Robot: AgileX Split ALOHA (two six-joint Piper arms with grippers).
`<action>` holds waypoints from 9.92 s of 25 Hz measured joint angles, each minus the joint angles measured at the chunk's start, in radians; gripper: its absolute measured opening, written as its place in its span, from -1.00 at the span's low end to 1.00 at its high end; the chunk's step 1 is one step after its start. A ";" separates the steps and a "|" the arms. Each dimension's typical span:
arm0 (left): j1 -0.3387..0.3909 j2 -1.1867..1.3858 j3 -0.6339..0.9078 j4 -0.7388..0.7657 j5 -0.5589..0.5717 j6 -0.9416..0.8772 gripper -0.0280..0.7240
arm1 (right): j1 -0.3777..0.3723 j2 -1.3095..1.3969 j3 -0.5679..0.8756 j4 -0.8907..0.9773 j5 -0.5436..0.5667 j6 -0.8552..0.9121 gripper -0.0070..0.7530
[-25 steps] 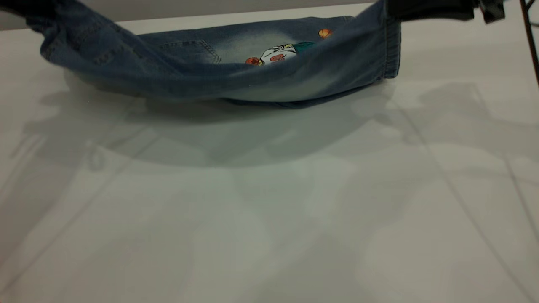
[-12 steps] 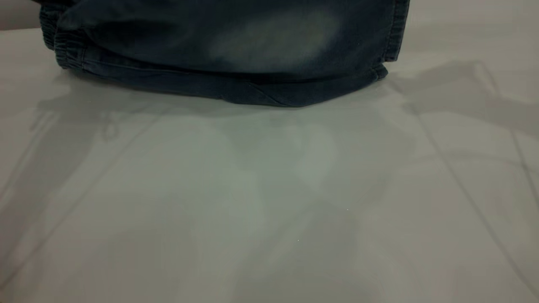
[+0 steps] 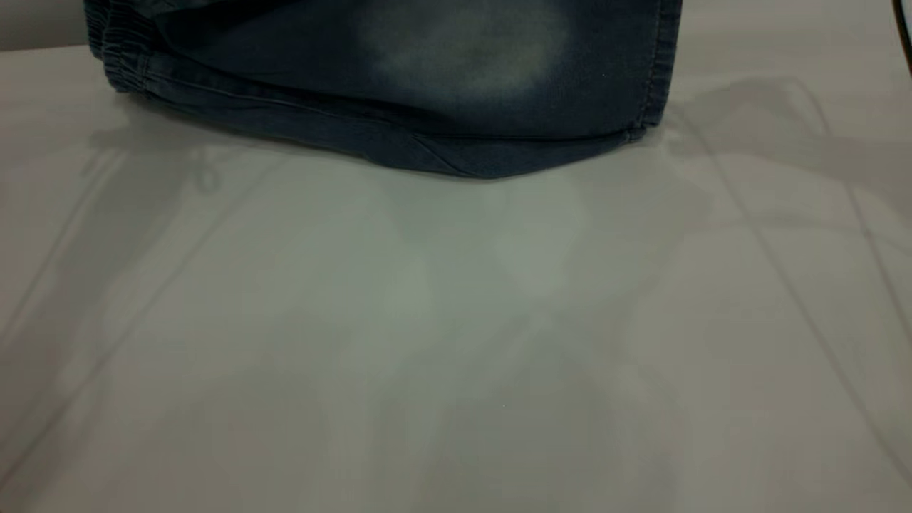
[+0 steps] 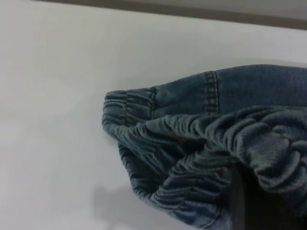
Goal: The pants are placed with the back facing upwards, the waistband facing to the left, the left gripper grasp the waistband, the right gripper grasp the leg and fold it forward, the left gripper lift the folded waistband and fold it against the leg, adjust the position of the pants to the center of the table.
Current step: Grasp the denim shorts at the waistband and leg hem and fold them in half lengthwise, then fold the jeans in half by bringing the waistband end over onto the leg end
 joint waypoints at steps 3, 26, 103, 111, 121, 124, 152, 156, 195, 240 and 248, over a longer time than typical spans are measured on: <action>0.000 0.028 -0.023 0.000 -0.019 0.000 -0.58 | 0.000 0.051 -0.049 0.003 -0.005 0.005 -0.94; 0.000 0.205 -0.101 0.053 -0.142 0.049 -0.47 | 0.001 0.163 -0.123 -0.045 -0.095 0.077 -0.93; 0.160 0.273 -0.192 -0.391 -0.072 0.758 0.42 | 0.160 -0.001 -0.123 -0.296 0.024 0.380 0.36; 0.161 0.332 -0.192 -0.450 -0.090 0.786 0.42 | 0.160 -0.001 -0.123 -0.296 0.025 0.380 0.36; 0.161 0.358 -0.193 -0.499 -0.083 0.808 0.39 | 0.240 0.000 -0.123 -0.295 -0.096 0.380 0.36; 0.161 0.358 -0.193 -0.536 -0.076 0.807 0.29 | 0.292 0.000 -0.123 -0.308 -0.185 0.379 0.36; 0.159 0.206 -0.192 -0.596 0.244 0.811 -0.67 | 0.344 0.283 -0.280 -0.393 -0.444 0.351 0.36; 0.159 0.157 -0.192 -0.600 0.268 0.812 -0.67 | 0.360 0.314 -0.280 -0.428 -0.393 0.358 0.36; -0.173 0.058 -0.385 -0.686 0.452 0.918 -0.67 | 0.399 0.238 -0.294 -1.172 -0.197 0.885 0.29; -0.296 0.059 -0.421 -0.731 0.410 0.941 -0.67 | 0.200 0.194 -0.981 -1.450 0.525 1.145 0.29; -0.400 0.071 -0.421 -0.729 0.326 0.945 -0.67 | 0.189 0.193 -1.141 -1.443 0.525 1.145 0.29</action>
